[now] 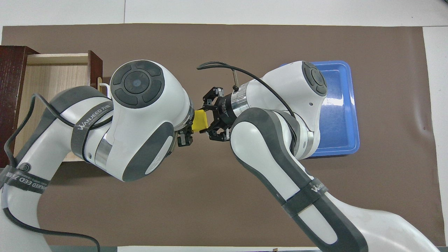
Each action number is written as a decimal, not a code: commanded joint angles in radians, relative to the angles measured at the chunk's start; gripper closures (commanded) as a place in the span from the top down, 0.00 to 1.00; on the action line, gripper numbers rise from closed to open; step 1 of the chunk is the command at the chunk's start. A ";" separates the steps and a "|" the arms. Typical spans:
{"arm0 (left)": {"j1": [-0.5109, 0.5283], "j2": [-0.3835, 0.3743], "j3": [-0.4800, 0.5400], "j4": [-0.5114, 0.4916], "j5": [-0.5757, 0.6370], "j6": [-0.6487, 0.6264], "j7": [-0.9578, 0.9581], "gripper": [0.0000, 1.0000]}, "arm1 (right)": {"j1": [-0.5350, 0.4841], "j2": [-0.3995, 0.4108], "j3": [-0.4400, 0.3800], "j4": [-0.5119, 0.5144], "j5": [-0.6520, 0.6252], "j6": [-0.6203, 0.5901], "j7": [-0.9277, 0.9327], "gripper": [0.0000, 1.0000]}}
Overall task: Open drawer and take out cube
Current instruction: 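Grasp the cube with the right gripper while the left gripper releases, then move the cube to the tray while the left gripper shuts the drawer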
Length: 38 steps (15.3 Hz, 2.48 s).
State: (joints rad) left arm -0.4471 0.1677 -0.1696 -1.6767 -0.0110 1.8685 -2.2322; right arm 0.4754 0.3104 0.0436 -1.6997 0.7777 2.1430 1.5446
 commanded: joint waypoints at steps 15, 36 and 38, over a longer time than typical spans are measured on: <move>0.194 -0.080 0.028 -0.170 0.045 0.041 0.187 1.00 | -0.202 0.010 0.002 0.055 0.012 -0.116 -0.043 0.00; 0.494 -0.090 0.028 -0.285 0.217 0.189 0.525 1.00 | -0.547 0.133 -0.028 -0.096 -0.124 -0.126 -0.435 0.00; 0.551 -0.083 0.028 -0.285 0.217 0.231 0.552 1.00 | -0.548 0.125 -0.056 -0.139 -0.124 -0.112 -0.518 0.00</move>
State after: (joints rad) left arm 0.0032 0.0856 -0.1513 -1.9569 0.1521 2.0370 -1.7158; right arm -0.0596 0.4694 -0.0014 -1.7700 0.6662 2.0015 1.1072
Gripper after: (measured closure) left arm 0.000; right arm 0.445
